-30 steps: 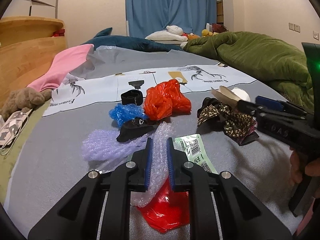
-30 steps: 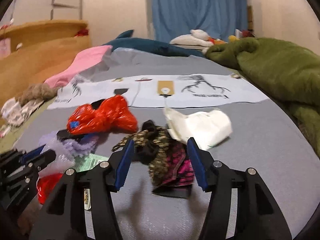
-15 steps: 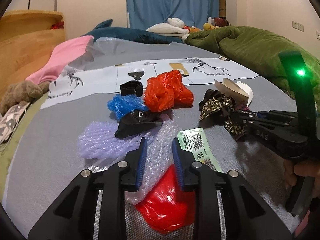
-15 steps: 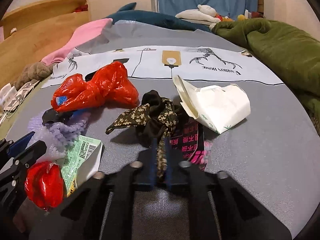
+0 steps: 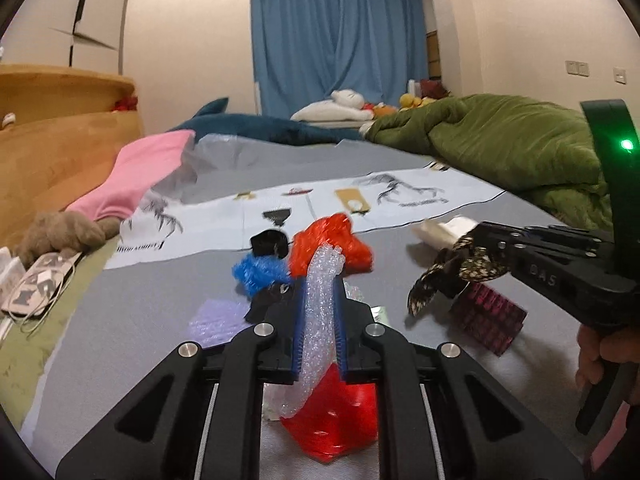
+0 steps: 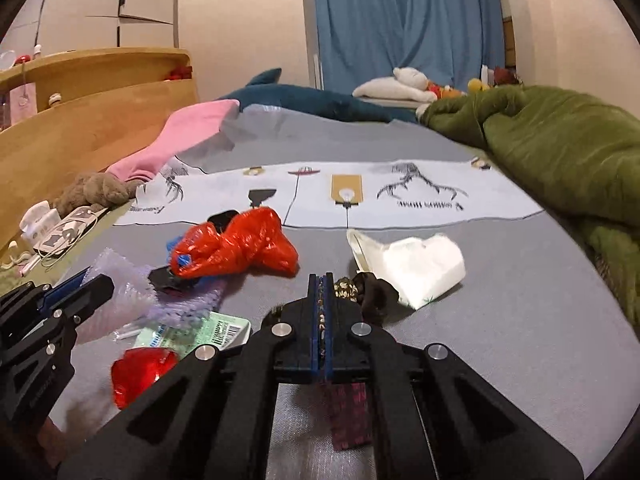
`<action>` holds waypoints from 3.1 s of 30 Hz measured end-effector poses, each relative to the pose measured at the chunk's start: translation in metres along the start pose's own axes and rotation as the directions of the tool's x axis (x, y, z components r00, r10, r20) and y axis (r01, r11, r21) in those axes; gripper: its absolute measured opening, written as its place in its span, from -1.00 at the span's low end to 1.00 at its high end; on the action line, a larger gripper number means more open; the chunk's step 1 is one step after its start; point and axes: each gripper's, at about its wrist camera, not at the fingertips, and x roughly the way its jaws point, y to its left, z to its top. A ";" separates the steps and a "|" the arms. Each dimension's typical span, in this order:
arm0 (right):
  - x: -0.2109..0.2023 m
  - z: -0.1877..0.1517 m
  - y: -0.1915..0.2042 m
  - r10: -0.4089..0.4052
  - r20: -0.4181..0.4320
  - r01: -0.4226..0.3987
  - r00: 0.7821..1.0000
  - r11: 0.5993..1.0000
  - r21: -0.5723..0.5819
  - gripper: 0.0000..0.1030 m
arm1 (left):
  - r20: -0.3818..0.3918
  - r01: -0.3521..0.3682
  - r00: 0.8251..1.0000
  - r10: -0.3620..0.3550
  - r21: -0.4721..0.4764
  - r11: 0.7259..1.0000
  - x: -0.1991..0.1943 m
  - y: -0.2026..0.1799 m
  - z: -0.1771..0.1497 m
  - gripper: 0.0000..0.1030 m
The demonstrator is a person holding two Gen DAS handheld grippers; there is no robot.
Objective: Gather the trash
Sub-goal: 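Lift the bubble wrap with the left tool while the right tool carries the cloth toward the pink basin, then open both tools over the pink basin to drop the bubble wrap and cloth, then move both open tools back over the trash pile on the bed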
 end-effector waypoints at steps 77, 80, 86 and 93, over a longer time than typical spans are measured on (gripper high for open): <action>-0.297 -0.183 -0.210 -0.366 -0.346 0.463 0.864 0.849 0.256 0.63 | -0.435 0.505 0.796 -0.420 0.094 0.858 -0.086 -0.302 -0.048 0.65; -0.294 -0.166 -0.189 -0.337 -0.270 0.403 0.902 0.882 0.244 0.69 | -0.410 0.449 0.828 -0.381 0.081 0.890 -0.088 -0.274 -0.031 0.65; -0.283 -0.137 -0.145 -0.244 -0.154 0.274 0.957 0.937 0.216 0.76 | -0.307 0.312 0.906 -0.290 0.025 0.950 -0.106 -0.183 -0.002 0.66; -0.264 -0.100 -0.092 -0.140 -0.070 0.151 0.988 0.966 0.208 0.81 | -0.244 0.136 0.961 -0.128 0.018 0.990 -0.128 -0.080 0.008 0.76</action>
